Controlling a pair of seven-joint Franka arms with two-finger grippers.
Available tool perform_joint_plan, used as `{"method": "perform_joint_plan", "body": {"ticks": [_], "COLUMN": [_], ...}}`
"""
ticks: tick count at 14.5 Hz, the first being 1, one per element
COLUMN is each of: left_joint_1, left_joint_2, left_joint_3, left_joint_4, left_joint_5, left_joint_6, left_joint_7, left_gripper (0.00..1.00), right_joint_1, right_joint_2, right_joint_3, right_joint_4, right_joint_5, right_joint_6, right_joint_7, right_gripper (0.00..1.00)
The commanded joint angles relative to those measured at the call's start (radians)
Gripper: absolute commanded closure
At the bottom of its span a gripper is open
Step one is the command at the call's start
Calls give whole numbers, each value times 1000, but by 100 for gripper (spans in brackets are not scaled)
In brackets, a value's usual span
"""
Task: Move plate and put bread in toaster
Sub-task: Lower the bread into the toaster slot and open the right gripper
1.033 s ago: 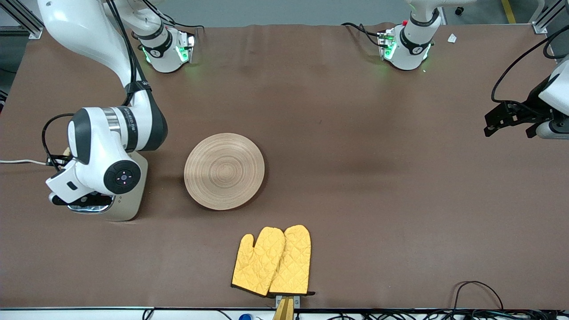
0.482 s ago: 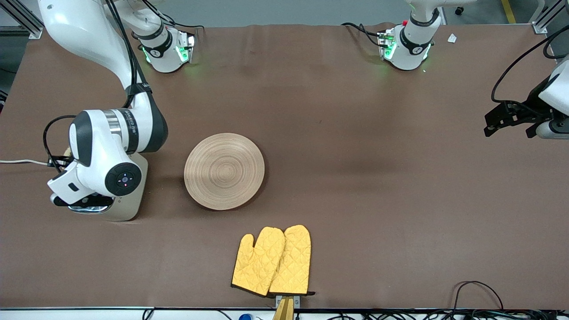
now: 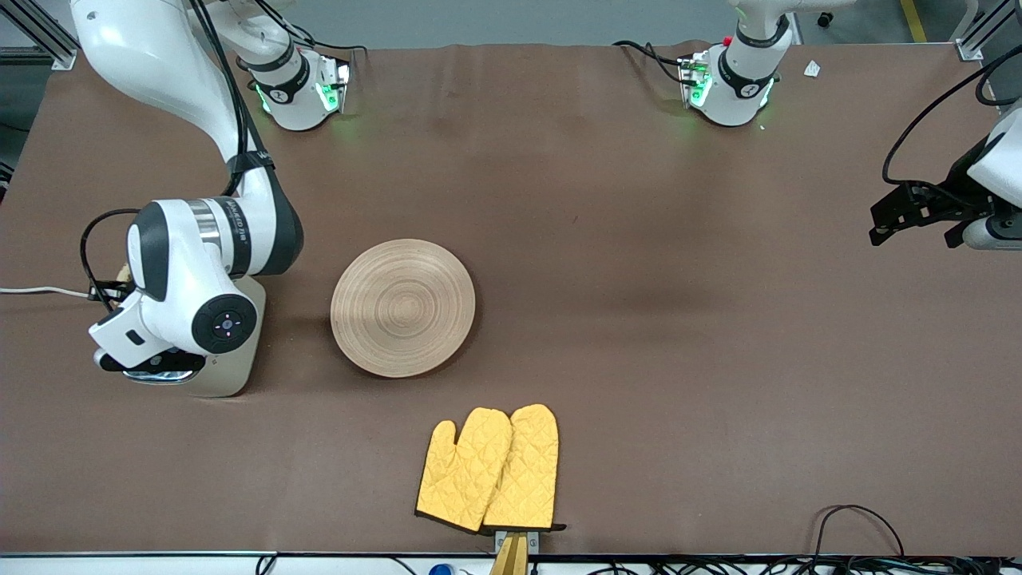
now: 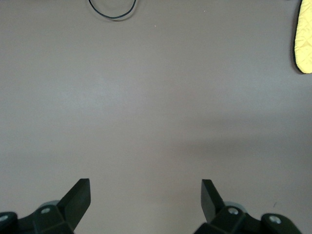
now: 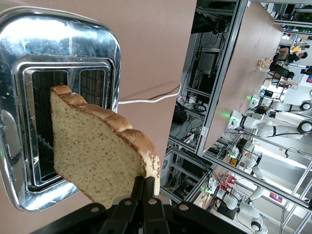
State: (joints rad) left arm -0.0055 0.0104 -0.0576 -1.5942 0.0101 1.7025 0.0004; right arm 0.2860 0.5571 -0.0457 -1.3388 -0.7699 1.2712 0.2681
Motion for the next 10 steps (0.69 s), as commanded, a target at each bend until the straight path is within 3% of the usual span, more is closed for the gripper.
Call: {"method": "perform_joint_plan", "body": {"ticks": [1,10], "left_joint_1": [-1,-1], "left_joint_2": [5,5], "left_joint_3": [1,1], "left_joint_4": [11,11], "left_joint_5": [-10,-10], "left_joint_6": [5,5], "left_joint_7": [12,12], "left_gripper": [0,0], "right_joint_1": [-8,-11], "right_joint_2": [6,53], "right_joint_3": [12,12], "right_joint_4": [4,0], "right_joint_5": [3,113], "right_joint_6": [-13,36], "right_joint_7": [3,25], "right_gripper": [100,100]}}
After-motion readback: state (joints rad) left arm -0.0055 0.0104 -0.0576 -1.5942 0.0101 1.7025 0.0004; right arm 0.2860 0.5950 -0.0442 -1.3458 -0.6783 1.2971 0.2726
